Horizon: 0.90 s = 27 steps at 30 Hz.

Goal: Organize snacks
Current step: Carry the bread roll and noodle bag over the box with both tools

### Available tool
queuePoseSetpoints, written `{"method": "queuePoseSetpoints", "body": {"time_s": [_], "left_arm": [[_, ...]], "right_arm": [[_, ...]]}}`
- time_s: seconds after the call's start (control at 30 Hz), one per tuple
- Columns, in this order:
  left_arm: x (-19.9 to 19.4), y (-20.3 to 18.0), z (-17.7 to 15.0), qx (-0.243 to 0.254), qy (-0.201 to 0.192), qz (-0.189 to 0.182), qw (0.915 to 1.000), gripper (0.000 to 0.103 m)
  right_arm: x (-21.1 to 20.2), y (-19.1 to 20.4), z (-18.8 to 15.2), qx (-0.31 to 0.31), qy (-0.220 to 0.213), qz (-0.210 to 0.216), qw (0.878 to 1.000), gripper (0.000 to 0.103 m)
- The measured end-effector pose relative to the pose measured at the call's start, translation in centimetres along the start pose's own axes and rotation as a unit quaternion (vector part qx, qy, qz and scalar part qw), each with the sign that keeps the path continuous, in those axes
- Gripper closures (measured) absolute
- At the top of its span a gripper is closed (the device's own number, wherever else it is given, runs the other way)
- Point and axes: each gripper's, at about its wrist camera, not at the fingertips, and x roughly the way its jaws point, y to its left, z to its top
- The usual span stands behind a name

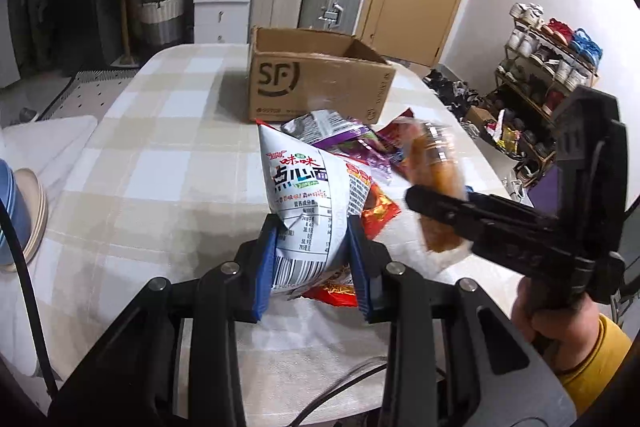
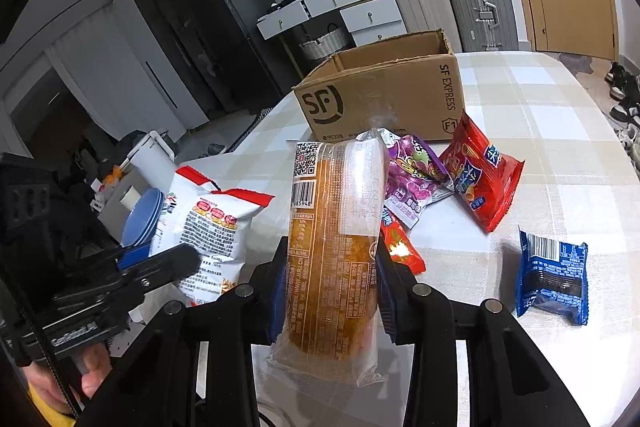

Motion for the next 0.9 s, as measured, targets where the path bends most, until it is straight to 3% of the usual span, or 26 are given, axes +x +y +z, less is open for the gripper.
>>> {"method": "queuePoseSetpoints", "body": {"time_s": [0.53,0.9], "left_arm": [[-0.5,0.8,0.2,-0.010,0.000,-0.022,0.9997,0.073],[-2.4,1.9,3.0,-0.038,-0.024,-0.039,0.9982,0.073]], "right_arm": [[0.2,0.5,-0.2,-0.007,-0.010,0.001,1.000,0.065],[-3.6,1.8,2.0,-0.015,-0.061,0.011,0.998,0.065]]}}
